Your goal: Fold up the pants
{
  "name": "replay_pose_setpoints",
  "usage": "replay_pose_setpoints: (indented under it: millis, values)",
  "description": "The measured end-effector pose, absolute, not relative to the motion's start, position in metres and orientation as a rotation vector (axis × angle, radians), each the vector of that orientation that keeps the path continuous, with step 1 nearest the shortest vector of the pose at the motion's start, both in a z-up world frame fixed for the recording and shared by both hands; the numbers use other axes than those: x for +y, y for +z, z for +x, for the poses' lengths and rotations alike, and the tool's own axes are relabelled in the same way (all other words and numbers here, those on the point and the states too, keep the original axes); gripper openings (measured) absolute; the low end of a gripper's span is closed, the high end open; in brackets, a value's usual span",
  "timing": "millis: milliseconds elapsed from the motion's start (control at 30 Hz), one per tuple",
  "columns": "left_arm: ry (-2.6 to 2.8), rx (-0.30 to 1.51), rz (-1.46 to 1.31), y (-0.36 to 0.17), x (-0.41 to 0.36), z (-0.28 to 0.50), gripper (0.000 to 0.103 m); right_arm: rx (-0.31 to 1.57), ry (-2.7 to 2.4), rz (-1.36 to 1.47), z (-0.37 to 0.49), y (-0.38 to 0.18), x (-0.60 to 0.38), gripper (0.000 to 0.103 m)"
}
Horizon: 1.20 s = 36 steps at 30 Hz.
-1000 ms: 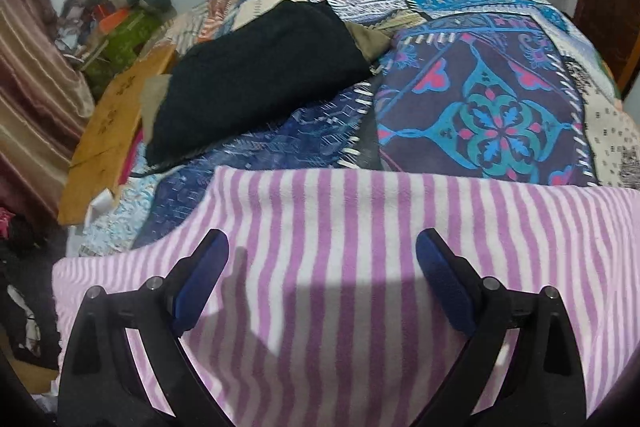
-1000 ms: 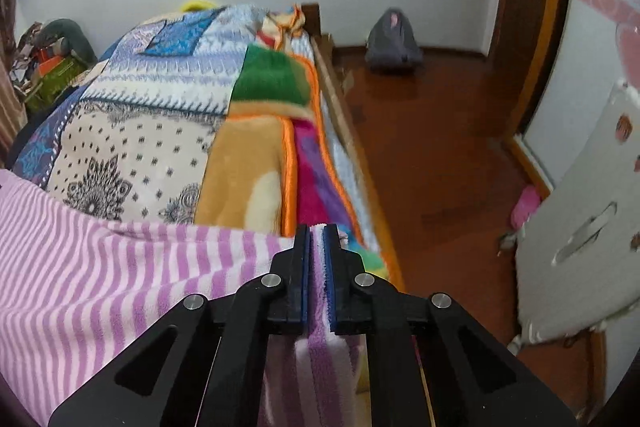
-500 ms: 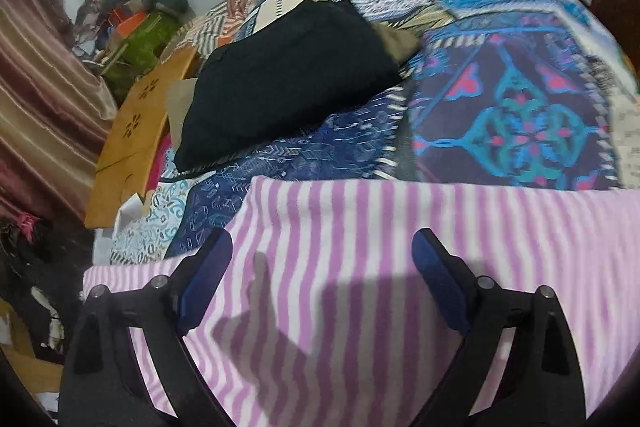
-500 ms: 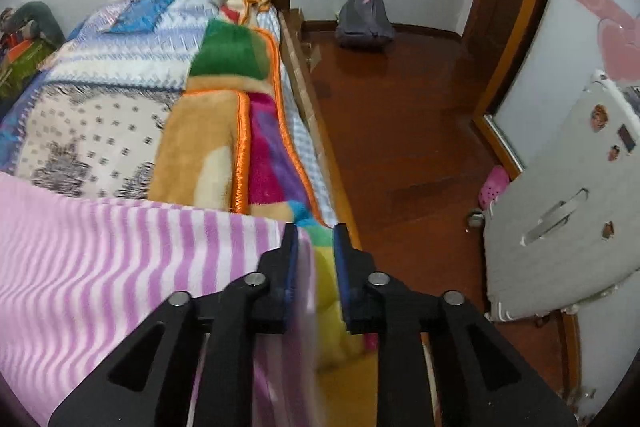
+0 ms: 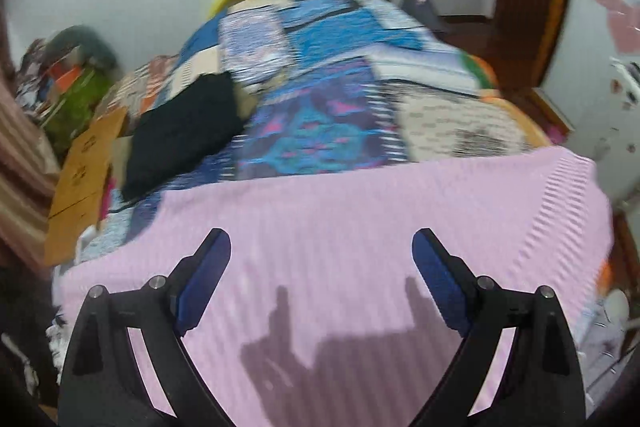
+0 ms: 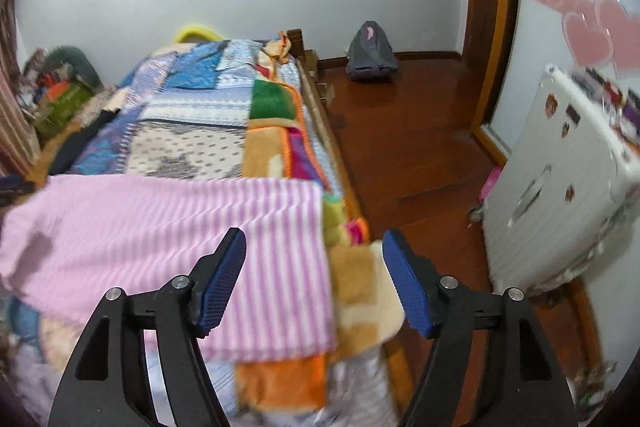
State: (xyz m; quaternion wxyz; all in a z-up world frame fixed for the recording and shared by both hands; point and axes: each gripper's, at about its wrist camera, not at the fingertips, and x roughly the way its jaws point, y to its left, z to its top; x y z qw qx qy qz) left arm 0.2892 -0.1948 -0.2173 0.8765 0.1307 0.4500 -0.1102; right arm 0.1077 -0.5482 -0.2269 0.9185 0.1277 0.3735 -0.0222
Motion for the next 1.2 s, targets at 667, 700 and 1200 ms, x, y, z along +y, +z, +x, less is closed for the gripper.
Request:
replay_pose_setpoints:
  millis: [667,700,1200]
  values:
    - [-0.385,1.055,0.351,-0.300,-0.297,0.235,0.103,0.884,-0.037,0.814,0.099,-0.362,-0.545,0.069]
    - [-0.383,1.051,0.354,-0.301,-0.298,0.236,0.103,0.884,-0.031,0.822,0.101,-0.363,-0.544,0.069]
    - [-0.366,1.018,0.369,-0.307,-0.307,0.240,0.103,0.775,-0.047,0.838,0.112,-0.362,-0.550,0.040]
